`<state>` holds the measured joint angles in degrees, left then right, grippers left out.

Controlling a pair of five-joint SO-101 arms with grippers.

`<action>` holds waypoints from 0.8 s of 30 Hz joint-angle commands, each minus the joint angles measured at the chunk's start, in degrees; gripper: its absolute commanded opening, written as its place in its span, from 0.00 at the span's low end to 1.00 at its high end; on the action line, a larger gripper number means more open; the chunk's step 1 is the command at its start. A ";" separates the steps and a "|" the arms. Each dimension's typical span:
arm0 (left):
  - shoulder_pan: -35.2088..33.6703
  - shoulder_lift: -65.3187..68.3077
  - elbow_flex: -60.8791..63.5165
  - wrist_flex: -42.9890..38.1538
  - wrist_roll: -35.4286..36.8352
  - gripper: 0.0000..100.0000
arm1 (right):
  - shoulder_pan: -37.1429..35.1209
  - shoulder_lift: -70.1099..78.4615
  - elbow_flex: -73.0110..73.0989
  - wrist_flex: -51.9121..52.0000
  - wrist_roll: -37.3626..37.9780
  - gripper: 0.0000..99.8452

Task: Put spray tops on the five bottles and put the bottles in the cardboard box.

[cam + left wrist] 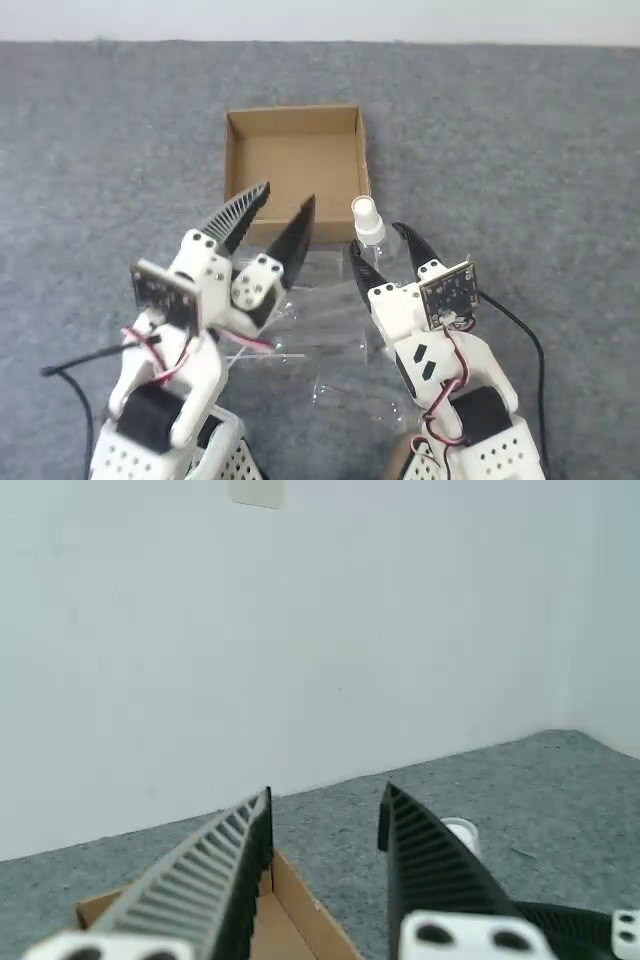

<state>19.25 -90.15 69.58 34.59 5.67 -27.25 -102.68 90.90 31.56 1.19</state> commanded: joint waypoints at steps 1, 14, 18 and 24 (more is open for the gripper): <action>-3.34 6.15 1.36 -9.58 4.31 0.16 | -0.48 -1.36 -3.34 -1.80 0.35 0.01; 5.71 26.11 1.10 -16.62 -1.14 0.16 | -4.09 -1.36 -3.96 -1.10 0.88 0.01; 9.23 28.66 1.10 -16.53 -2.81 0.16 | -3.91 -1.36 -3.52 -1.10 0.97 0.01; 9.93 28.75 1.01 -15.30 -3.69 0.16 | -3.82 -1.36 -3.43 -1.01 0.97 0.01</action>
<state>27.78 -63.52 71.52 18.86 2.77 -30.77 -102.59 90.99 31.56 1.19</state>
